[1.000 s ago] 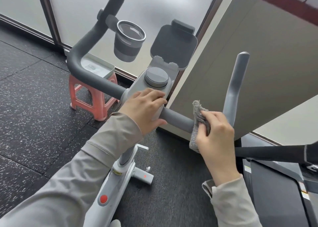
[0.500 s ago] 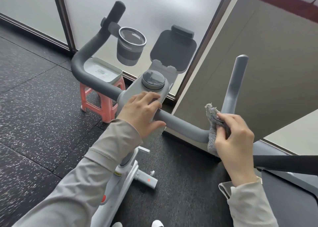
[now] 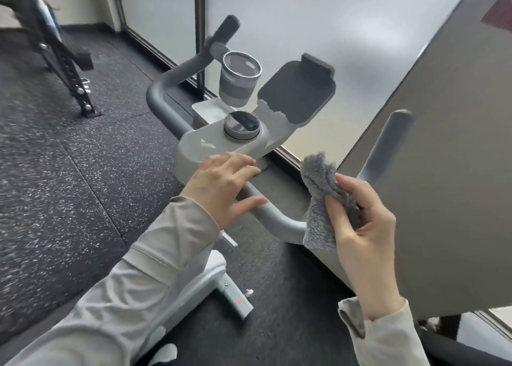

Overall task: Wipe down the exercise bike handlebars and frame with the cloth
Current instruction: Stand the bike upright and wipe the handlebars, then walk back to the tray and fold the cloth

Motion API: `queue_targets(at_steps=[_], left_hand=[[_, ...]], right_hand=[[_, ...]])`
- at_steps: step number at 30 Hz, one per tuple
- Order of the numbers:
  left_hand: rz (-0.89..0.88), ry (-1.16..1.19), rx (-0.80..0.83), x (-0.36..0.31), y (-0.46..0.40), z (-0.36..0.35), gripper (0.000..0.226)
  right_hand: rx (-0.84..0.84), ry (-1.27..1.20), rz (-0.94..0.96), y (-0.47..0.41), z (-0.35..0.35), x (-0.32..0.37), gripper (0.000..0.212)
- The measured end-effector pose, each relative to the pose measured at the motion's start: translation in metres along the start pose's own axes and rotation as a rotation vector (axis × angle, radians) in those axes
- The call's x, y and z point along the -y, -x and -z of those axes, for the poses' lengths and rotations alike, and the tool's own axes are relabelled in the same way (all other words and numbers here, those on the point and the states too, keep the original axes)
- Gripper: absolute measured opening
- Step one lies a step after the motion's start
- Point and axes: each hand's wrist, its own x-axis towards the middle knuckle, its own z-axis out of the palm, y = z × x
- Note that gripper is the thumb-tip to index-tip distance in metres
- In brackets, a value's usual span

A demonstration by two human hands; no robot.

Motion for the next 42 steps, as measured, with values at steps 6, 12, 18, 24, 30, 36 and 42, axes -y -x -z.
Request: queue_targets(at_steps=[6,12,18,24,30,36,42], left_hand=[[0.145,-0.113,-0.097,-0.033,0.055,-0.007,0.059],[0.535,-0.21,0.079,-0.028,0.156,-0.033,0.069],[0.994,-0.195,0.23,-0.014,0.281,-0.063,0.071],[1.355,-0.081,0.236,-0.028,0.411,-0.094,0.068],[1.666,0.058,0.32,-0.079,0.546,-0.12,0.069],[1.954,0.209,0.344,-0.146,0.673,-0.125,0.071],[2.168,0.369,0.183,-0.198,0.761,-0.114,0.068]], right_hand=[[0.226,-0.181,0.099,0.014,-0.008,0.0,0.031],[0.53,-0.34,0.142,0.049,-0.044,0.002,0.032],[0.788,-0.37,0.169,0.097,-0.077,0.004,0.033],[0.96,-0.365,0.226,0.152,-0.104,0.024,0.033],[1.093,-0.263,0.355,0.226,-0.127,0.058,0.031],[1.236,-0.285,0.322,0.336,-0.14,0.116,0.033],[1.394,-0.327,0.376,0.43,-0.163,0.171,0.03]])
